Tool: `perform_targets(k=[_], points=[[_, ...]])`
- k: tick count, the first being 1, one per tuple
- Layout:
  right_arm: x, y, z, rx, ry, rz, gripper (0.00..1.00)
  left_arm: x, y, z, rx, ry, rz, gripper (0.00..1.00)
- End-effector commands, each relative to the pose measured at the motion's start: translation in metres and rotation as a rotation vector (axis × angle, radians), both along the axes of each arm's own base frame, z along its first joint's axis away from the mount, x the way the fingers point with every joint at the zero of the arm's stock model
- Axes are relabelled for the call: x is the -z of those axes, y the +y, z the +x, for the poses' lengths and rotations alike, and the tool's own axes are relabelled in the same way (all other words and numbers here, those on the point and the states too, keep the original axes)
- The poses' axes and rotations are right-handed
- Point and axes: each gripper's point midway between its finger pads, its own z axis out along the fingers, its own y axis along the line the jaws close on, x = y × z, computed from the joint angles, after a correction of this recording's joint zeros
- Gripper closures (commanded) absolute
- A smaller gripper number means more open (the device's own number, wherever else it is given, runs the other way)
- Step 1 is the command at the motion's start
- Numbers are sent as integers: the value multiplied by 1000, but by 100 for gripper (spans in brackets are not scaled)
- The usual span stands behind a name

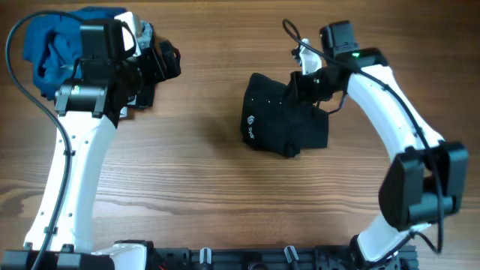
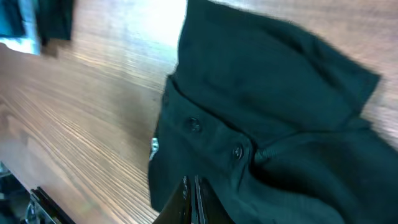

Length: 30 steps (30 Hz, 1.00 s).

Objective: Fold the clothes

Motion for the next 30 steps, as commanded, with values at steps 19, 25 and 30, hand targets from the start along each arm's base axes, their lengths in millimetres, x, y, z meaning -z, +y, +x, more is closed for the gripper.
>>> perform_targets(k=[19, 25, 30], points=[[-102, -39, 31, 128, -211, 73, 1, 77, -91, -23, 283, 271, -99, 0], [-103, -57, 9, 112, -189, -16, 0, 134, -172, -48, 550, 448, -245, 0], [-99, -57, -2, 96, -147, -26, 0, 198, -193, -53, 637, 534, -227, 0]])
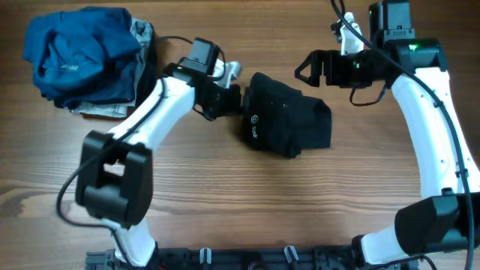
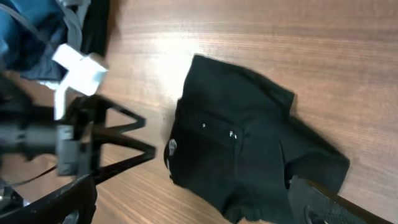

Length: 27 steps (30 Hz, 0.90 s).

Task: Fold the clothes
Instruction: 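Grasp the folded black shirt with the left gripper and lift it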

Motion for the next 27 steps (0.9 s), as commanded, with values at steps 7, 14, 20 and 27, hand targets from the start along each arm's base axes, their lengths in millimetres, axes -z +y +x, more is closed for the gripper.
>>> perform_targets(k=[7, 14, 20, 27], points=[[6, -3, -4, -23, 15, -24, 0, 92, -22, 4, 82, 52, -10, 0], [4, -2, 0, -23, -5, -23, 0, 85, -80, -7, 203, -56, -88, 78], [5, -13, 9, 44, -13, -43, 0, 69, -63, 28, -15, -7, -130, 96], [3, -21, 15, 76, -28, -48, 0, -92, 44, 150, -465, -209, -375, 96]])
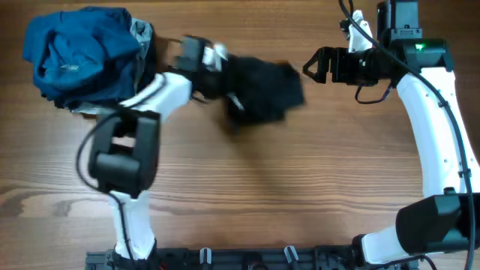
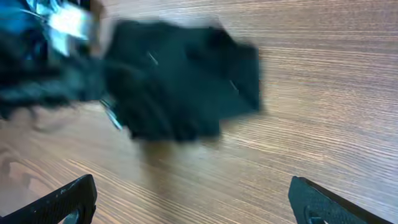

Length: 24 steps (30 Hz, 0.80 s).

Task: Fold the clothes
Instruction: 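Grasp the folded black shirt with the left gripper and lift it, then place the folded shirt onto the clothes stack at upper left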

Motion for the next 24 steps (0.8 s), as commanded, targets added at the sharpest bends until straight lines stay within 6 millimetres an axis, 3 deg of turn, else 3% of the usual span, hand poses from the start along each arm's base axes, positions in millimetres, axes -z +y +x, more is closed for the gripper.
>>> perform_targets(k=[1, 6, 8, 14, 17, 20, 24], points=[[4, -2, 3, 19, 8, -8, 0, -139, 37, 51, -188, -210, -170, 96], [4, -2, 2, 18, 12, -7, 0, -266, 102, 78, -363, -486, -352, 96], [4, -2, 1, 17, 15, -8, 0, -287, 144, 85, -466, -529, -389, 96], [5, -2, 0, 18, 21, -8, 0, -293, 292, 89, -755, -582, -352, 96], [6, -2, -3, 17, 32, -5, 0, -291, 345, 81, -863, -597, -316, 96], [6, 0, -5, 12, 44, 5, 0, -271, 385, 74, -963, -579, -205, 96], [4, 3, -6, 22, 55, 36, 0, -245, 420, 62, -1083, -491, -132, 96]])
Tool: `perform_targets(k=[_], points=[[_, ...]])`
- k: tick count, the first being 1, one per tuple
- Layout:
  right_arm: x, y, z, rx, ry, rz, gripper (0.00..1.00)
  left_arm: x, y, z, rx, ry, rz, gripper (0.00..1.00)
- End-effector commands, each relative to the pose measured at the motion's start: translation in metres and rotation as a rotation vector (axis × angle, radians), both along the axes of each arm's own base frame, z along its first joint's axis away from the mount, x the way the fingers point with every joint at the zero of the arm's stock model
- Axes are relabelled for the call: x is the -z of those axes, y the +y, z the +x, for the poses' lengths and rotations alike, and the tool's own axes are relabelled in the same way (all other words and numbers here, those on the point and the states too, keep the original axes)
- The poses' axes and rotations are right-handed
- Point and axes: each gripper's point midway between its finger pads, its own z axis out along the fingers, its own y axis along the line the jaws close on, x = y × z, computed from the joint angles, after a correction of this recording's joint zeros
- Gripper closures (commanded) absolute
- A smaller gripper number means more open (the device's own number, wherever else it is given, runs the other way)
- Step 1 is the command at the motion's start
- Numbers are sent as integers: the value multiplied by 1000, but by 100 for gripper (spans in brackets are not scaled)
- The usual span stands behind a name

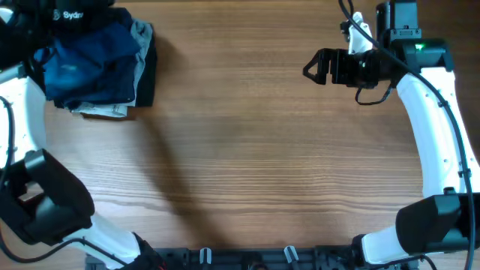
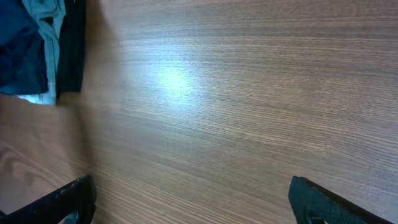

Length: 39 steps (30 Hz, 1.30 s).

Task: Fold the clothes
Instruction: 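Place the folded shirt onto the clothes stack at upper left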

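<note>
The folded black garment [image 1: 75, 13], white lettering facing up, hangs at the table's far left corner over the pile of clothes [image 1: 90, 64]. My left gripper [image 1: 34, 16] is up there against the frame's edge, its fingers buried in the black cloth and apparently shut on it. At the back right my right gripper [image 1: 313, 67] stands wide open and holds nothing. In the right wrist view its two fingertips [image 2: 68, 205] frame bare wood, and the pile [image 2: 25, 56] shows at the upper left.
The pile has blue garments on top, with a grey one and a black one [image 1: 148, 71] under them. The wooden table [image 1: 247, 150] spreads between the arms. My left arm [image 1: 15, 90] runs along the left edge.
The black garment has gone from the back middle of the table to the far left corner above the pile, and my left gripper with it. My right gripper has stayed where it was, open.
My right gripper was shut on the black garment at the table's middle while the left arm stood by the pile. Then the right one was raised and open, the left at the garment's left edge. The left then had it further left, now over the pile.
</note>
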Motion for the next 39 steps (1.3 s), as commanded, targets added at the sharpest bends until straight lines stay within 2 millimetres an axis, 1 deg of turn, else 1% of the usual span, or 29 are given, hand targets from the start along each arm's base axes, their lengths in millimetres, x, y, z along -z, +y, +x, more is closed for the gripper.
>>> perform_targets(k=[1, 3, 4, 5, 6, 7, 9, 10, 13, 15, 16, 19, 21, 22, 23, 25, 27, 29, 30, 32, 33, 34, 36, 38, 39], points=[[2, 4, -1, 7, 22, 32, 0, -13, 34, -15, -116, 14, 67, 96], [2, 4, -1, 7, 22, 33, 0, -3, 39, -20, -119, 55, 94, 96], [2, 4, -1, 12, 25, 36, 0, 8, 40, -23, -129, 101, 80, 94], [1, 5, -1, 11, 25, 39, 0, 20, 39, -28, -133, 151, 59, 81], [0, 8, -2, 3, 26, 56, 0, 39, 36, -36, -138, 237, 23, 61], [0, 8, -1, 1, 24, 58, 0, 53, 34, -44, -142, 300, -2, 44], [0, 8, -1, 1, 22, 58, 0, 70, 30, -55, -150, 385, -33, 21], [0, 8, -1, 1, 22, 58, 0, 79, 27, -61, -149, 428, -50, 13], [0, 8, -1, 0, 21, 58, 0, 90, 22, -71, -143, 490, -80, 0], [0, 8, -1, -2, 21, 57, 0, 91, 20, -73, -139, 500, -93, 0], [0, 8, -1, -2, 20, 57, 0, 88, 19, -77, -137, 501, -99, 0], [-1, 8, 0, -2, 14, 57, 0, 67, 24, -94, -163, 491, -101, 0], [-1, 8, 1, -2, 11, 57, 0, 45, 25, -114, -187, 476, -99, 0], [-2, 8, 1, -2, 8, 57, 0, 39, 24, -120, -194, 477, -101, 0], [-2, 8, 2, -2, 5, 58, 0, 31, 22, -133, -203, 487, -108, 0], [-2, 8, 3, -8, -3, 55, 0, 25, 18, -150, -199, 511, -92, 0], [-3, 8, 5, -16, -18, 52, 0, 22, 9, -168, -174, 547, -76, 0], [-6, 10, 7, -82, -68, 31, 0, 12, -5, -182, -119, 550, -22, 0], [-10, 10, 11, -132, -124, 7, 0, -1, -19, -193, -56, 527, 27, 0], [-23, 14, 16, -220, -233, -14, 0, -22, -45, -206, 69, 461, 110, 0], [-38, 22, 17, -287, -314, -4, 0, -31, -59, -214, 129, 432, 147, 0], [-55, 25, 19, -308, -397, -5, 0, -40, -72, -225, 167, 416, 189, 0], [-91, 25, 24, -320, -552, -30, 0, -55, -101, -251, 238, 387, 291, 0], [-114, 17, 29, -281, -643, -83, 0, -70, -129, -281, 295, 346, 391, 0], [-117, 13, 33, -252, -656, -104, 0, -77, -142, -298, 318, 317, 444, 0]])
